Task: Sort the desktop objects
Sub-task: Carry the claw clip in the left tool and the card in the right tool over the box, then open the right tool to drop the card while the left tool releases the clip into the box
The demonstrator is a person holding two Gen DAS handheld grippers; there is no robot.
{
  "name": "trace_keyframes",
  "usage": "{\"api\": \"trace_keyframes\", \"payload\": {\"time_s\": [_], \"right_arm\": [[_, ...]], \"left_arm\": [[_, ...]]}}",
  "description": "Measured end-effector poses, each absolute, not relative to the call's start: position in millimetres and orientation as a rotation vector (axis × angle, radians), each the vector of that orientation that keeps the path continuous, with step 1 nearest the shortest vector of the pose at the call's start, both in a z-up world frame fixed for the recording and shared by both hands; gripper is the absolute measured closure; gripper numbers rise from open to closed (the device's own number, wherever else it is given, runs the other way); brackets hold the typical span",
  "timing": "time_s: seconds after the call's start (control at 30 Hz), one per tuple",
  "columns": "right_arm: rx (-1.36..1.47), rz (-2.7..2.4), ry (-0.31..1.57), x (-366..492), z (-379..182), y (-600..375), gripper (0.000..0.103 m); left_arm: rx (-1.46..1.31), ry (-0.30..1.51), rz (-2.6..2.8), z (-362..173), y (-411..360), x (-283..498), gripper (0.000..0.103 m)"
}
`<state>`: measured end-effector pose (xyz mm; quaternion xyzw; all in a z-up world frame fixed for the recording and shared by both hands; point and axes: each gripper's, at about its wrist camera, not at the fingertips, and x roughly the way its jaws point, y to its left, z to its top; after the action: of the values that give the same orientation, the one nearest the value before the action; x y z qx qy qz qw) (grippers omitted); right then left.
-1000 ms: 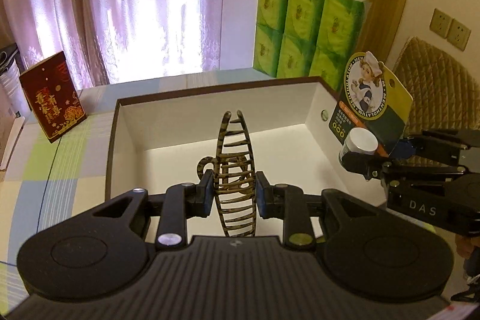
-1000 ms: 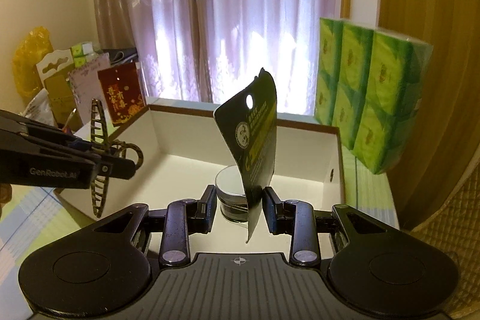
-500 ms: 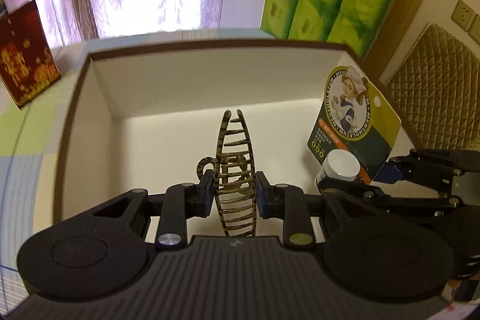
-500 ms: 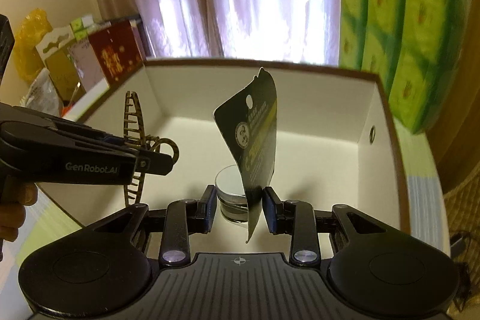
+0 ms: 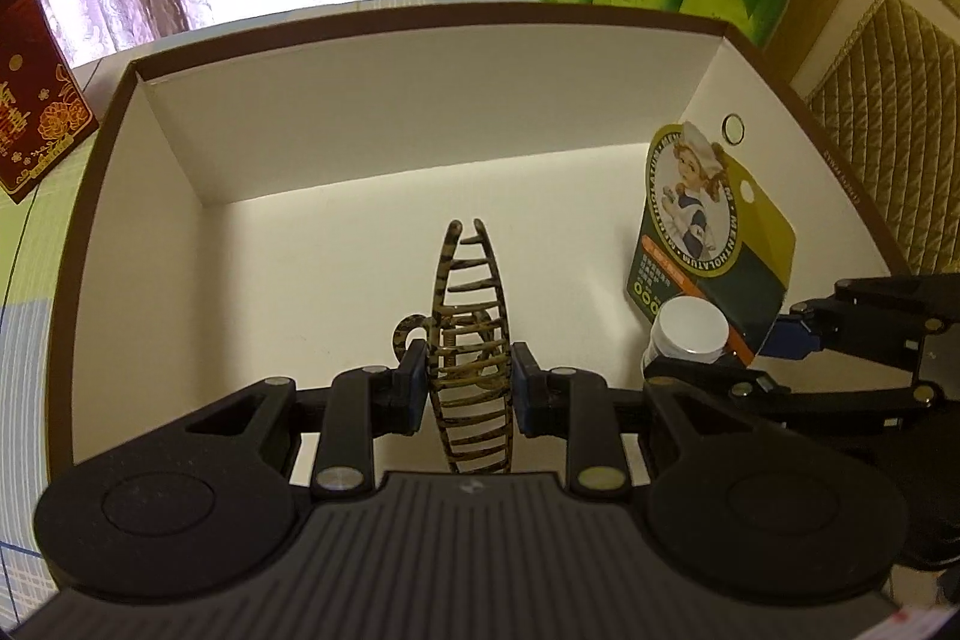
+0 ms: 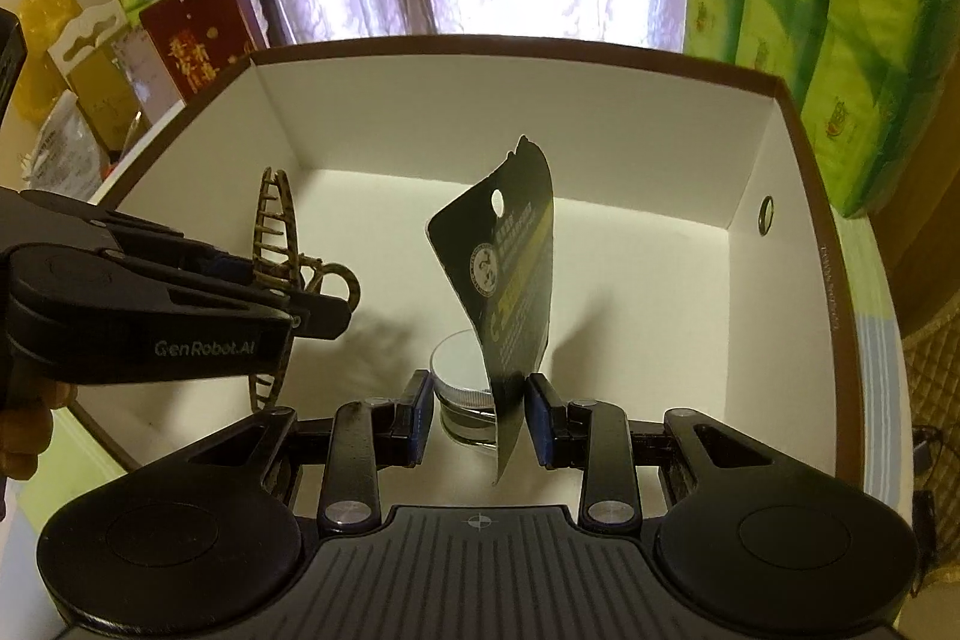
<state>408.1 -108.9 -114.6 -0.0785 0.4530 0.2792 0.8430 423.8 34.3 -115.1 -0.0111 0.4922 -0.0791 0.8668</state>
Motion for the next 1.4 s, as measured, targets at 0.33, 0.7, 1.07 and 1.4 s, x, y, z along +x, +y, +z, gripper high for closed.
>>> {"api": "trace_keyframes", "payload": {"time_s": [0.33, 0.7, 1.07, 1.4], "right_arm": [[-0.18, 0.615, 1.0, 413, -116, -103, 0.062], [-0.199, 0.618, 0.93, 395, -97, -109, 0.014], [-0.178, 0.64, 0.837, 368, -62, -125, 0.008], [-0.154, 0.62, 0.745, 335, -28, -143, 0.007]], "left_arm": [[-0.012, 1.048, -0.163, -112, 35, 428, 0.069], [0.009, 0.997, -0.152, -93, 41, 408, 0.044], [0.051, 0.909, -0.149, -51, 44, 368, 0.032], [0.038, 0.821, -0.147, -10, 47, 325, 0.03]]}}
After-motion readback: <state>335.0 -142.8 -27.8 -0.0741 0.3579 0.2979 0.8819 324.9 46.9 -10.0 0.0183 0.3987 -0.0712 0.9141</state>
